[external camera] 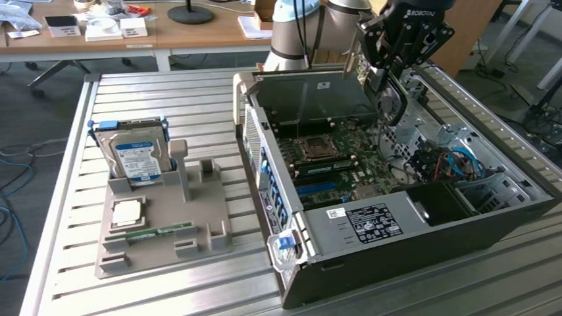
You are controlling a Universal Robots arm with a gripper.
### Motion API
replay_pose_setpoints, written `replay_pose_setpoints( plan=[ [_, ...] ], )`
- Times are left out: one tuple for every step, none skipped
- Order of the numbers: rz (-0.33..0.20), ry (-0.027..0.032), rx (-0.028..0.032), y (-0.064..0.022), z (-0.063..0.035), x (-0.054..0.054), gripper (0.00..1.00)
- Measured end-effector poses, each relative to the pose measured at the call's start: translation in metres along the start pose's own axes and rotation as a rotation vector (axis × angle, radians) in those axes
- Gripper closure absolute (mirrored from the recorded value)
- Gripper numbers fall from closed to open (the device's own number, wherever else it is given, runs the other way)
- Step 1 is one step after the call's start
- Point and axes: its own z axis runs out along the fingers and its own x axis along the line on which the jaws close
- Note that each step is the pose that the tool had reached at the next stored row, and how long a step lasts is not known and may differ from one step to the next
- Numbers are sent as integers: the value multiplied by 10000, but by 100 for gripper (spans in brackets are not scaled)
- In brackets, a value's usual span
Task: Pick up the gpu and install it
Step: 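Pick up the gpu and move the gpu toward the slot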
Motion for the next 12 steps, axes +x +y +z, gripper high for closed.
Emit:
replay_pose_setpoints(
  plan=[
    [1, 0, 1, 1, 0, -23, 73],
    [2, 0, 0, 2, 1, -44, 73],
    [1, 0, 0, 3, 2, -64, 73],
    [1, 0, 0, 4, 2, -85, 73],
    [1, -1, 0, 6, 3, -110, 73],
    [0, 0, 0, 7, 4, -135, 73],
    [0, 0, 0, 9, 4, -161, 73],
    [1, 0, 0, 11, 5, -190, 73],
    [2, 0, 0, 13, 6, -217, 73],
    [1, 0, 0, 14, 7, -244, 73],
    [1, 0, 0, 16, 7, -270, 73],
    [0, 0, 0, 18, 8, -297, 73]
  ],
)
